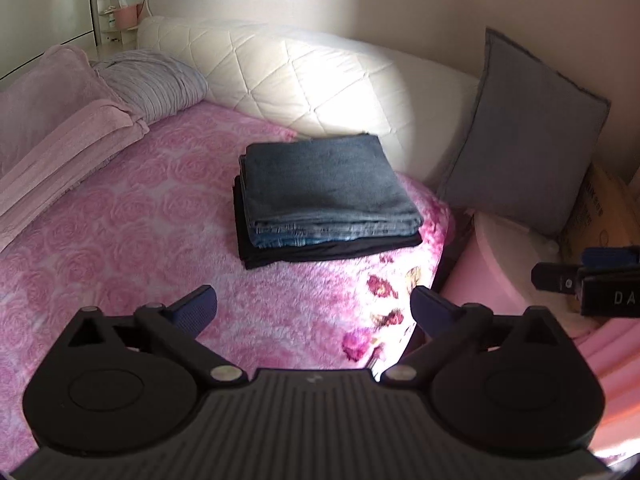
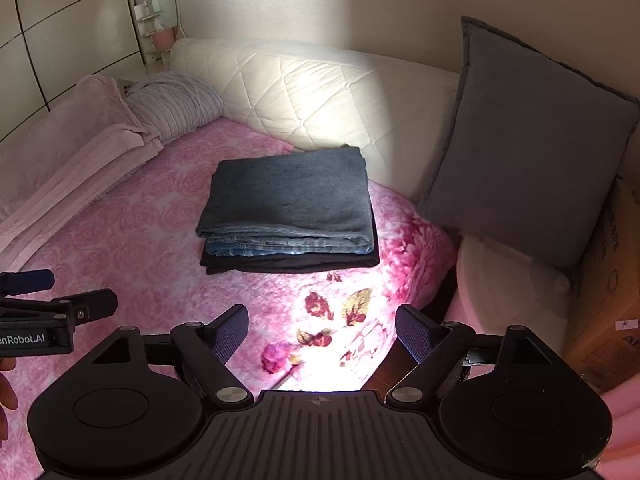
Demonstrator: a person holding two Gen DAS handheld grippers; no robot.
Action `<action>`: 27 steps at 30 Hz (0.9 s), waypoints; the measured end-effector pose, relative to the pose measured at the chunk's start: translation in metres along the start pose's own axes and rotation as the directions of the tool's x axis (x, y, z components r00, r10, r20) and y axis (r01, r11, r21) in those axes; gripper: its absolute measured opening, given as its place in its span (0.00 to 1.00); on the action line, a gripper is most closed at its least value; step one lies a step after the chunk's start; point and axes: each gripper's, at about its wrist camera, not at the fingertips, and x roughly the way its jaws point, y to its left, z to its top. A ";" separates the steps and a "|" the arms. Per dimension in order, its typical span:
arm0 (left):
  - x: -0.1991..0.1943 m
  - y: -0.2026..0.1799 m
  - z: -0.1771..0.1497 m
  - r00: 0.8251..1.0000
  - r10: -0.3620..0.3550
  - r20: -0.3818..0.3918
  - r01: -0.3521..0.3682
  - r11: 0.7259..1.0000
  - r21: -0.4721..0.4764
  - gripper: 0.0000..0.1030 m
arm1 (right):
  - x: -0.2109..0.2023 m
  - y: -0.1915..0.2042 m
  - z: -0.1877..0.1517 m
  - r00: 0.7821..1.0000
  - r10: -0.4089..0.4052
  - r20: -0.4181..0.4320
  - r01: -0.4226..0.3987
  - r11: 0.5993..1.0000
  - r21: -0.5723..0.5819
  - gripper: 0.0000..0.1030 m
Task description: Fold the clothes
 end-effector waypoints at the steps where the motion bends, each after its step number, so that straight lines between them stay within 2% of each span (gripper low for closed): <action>1: 0.001 -0.001 -0.001 1.000 0.006 -0.003 -0.006 1.000 0.001 0.98 | 0.000 0.000 -0.001 1.000 0.001 -0.003 -0.001 1.000 -0.002 0.81; 7: -0.002 -0.006 -0.005 0.999 0.048 -0.002 -0.048 0.999 0.017 0.98 | 0.003 0.000 -0.007 1.000 0.010 -0.018 -0.010 1.000 -0.015 0.81; 13: -0.003 -0.003 -0.008 0.998 0.057 -0.019 -0.058 0.998 -0.033 0.98 | 0.006 0.000 -0.012 0.999 0.018 -0.034 -0.018 0.999 -0.028 0.82; 27: 0.000 -0.013 -0.007 0.994 0.109 -0.008 -0.109 0.993 -0.046 0.98 | 0.011 -0.001 -0.009 0.998 0.044 -0.043 -0.047 0.997 -0.062 0.82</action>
